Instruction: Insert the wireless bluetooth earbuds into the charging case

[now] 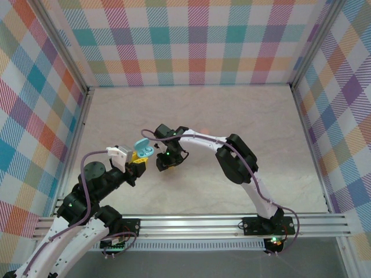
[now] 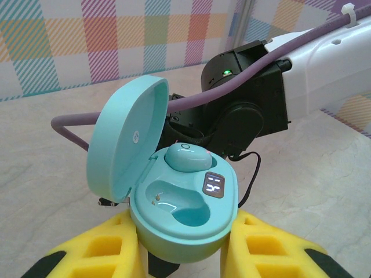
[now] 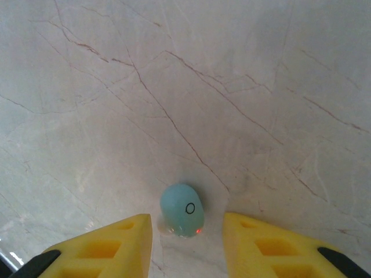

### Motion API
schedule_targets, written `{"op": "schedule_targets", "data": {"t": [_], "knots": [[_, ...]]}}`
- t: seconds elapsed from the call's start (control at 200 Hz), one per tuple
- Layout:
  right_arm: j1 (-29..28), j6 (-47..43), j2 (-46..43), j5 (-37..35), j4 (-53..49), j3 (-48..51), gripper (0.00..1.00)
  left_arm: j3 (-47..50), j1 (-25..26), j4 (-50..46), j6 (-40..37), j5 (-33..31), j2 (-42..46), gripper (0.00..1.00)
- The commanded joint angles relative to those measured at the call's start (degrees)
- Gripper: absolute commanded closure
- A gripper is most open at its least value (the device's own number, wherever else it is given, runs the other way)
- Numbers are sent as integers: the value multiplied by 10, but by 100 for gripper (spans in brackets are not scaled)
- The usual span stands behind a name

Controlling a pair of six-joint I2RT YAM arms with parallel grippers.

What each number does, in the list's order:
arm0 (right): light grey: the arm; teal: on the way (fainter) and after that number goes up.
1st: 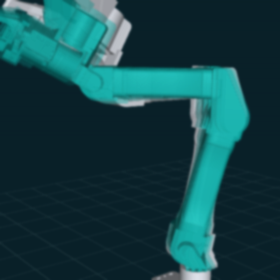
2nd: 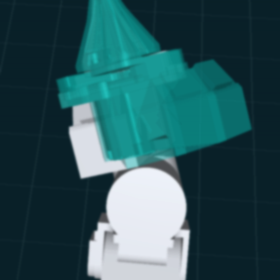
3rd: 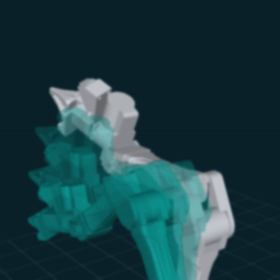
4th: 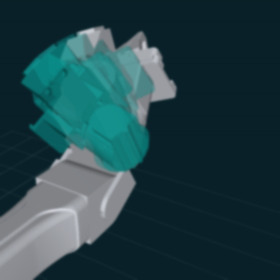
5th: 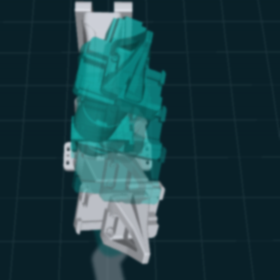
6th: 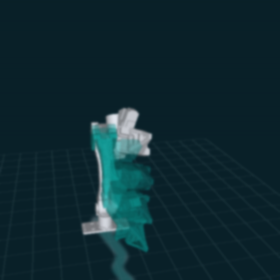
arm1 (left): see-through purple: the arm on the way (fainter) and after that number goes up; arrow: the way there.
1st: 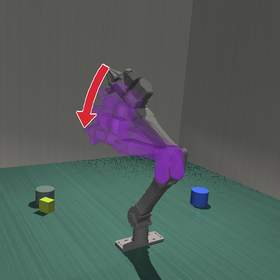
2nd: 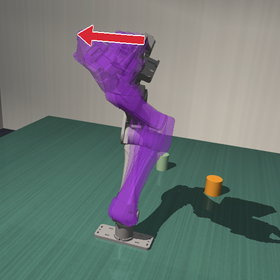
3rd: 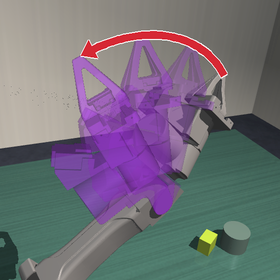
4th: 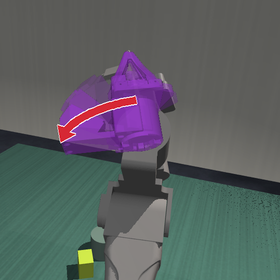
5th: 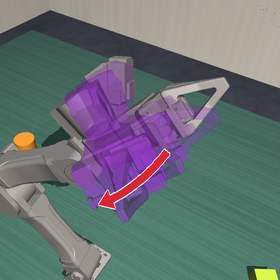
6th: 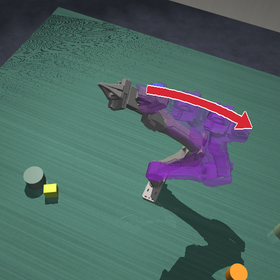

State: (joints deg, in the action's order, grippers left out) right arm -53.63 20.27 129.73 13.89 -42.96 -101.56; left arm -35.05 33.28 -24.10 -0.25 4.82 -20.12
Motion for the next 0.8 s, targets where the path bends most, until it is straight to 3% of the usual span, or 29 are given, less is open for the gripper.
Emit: {"op": "schedule_targets", "data": {"t": [0.0,0.36,0.795], "knots": [[-7,-10,17,-9,-35,-15,62,-8,-1,-4,1,-2,10,81],[-6,-2,38,14,-37,-50,66,-17,-1,-14,1,2,17,81],[-7,0,55,12,-48,-69,61,1,-1,8,3,5,15,81]]}}
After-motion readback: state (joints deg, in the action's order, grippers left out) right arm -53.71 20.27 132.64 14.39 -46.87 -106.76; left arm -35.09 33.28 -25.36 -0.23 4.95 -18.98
